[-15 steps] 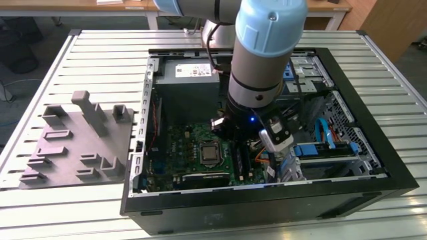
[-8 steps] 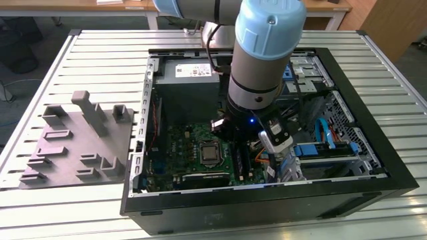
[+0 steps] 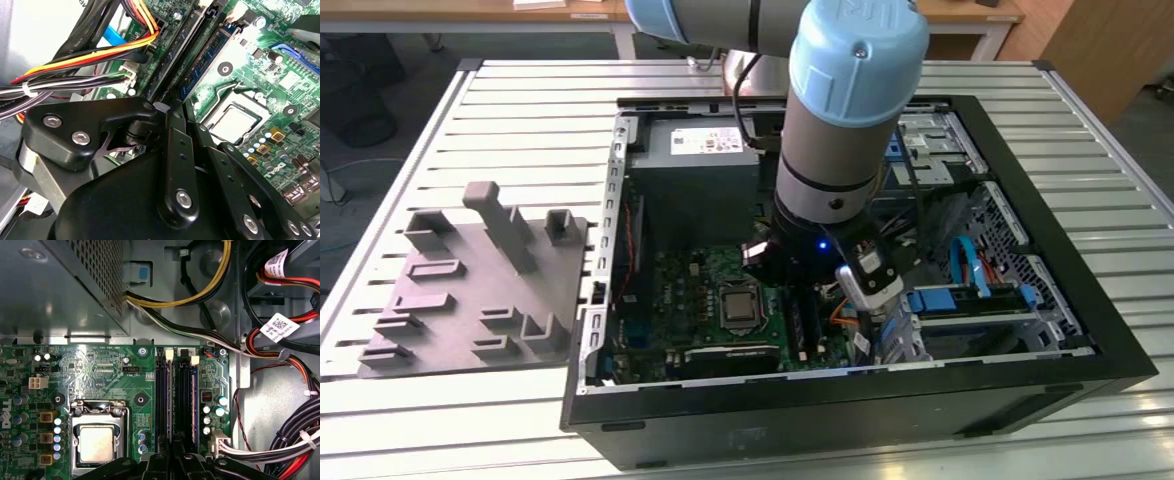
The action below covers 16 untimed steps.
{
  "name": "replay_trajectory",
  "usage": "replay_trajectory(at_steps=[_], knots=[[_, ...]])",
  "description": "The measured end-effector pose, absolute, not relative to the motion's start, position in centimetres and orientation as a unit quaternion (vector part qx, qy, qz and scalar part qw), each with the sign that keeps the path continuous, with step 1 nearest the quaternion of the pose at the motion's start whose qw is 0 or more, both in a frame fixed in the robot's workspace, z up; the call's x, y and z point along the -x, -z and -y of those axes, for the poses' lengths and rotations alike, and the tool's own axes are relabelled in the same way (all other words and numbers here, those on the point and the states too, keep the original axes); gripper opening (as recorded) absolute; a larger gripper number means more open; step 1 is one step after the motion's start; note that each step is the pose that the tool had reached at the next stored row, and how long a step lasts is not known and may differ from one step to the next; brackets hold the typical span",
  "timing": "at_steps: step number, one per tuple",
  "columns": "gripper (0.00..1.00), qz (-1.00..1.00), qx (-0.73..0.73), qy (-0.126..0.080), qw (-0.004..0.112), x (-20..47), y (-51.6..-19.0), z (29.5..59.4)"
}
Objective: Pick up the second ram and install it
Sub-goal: 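Insert the second ram into the second slot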
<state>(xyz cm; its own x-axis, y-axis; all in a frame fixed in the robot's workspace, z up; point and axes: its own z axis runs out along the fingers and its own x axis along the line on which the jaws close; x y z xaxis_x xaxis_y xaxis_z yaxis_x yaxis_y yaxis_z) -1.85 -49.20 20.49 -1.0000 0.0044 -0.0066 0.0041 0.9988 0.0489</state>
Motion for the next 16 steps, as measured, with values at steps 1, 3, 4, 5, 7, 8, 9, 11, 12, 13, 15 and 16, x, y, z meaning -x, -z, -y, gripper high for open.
replay_trajectory(at_steps=[1, 3, 4, 5, 7, 8, 9, 11, 12, 13, 15, 16], knots=[[0.14, -1.0, -0.002, -0.024, 0.003, 1.9, -20.5, 49.2], [0.14, -1.0, -0.002, -0.025, 0.003, 1.9, -20.5, 49.2], [0.14, -1.0, -0.002, -0.025, 0.003, 1.9, -20.5, 49.2], [0.14, -1.0, -0.002, -0.025, 0.003, 1.9, -20.5, 49.2], [0.15, -1.0, -0.002, -0.026, 0.004, 1.8, -20.4, 49.2], [0.15, -1.0, -0.002, -0.025, 0.004, 1.8, -20.4, 49.2], [0.21, -1.0, -0.002, -0.025, 0.003, 1.8, -20.4, 49.2], [0.21, -1.0, -0.002, -0.025, 0.003, 1.8, -20.5, 49.2], [0.21, -1.0, -0.002, -0.025, 0.003, 1.8, -20.5, 49.2], [0.21, -1.0, -0.002, -0.025, 0.003, 1.9, -20.6, 49.2], [0.21, -1.0, -0.002, -0.025, 0.003, 1.8, -21.2, 49.2], [0.21, -1.0, -0.002, -0.025, 0.003, 1.8, -21.6, 49.2]])
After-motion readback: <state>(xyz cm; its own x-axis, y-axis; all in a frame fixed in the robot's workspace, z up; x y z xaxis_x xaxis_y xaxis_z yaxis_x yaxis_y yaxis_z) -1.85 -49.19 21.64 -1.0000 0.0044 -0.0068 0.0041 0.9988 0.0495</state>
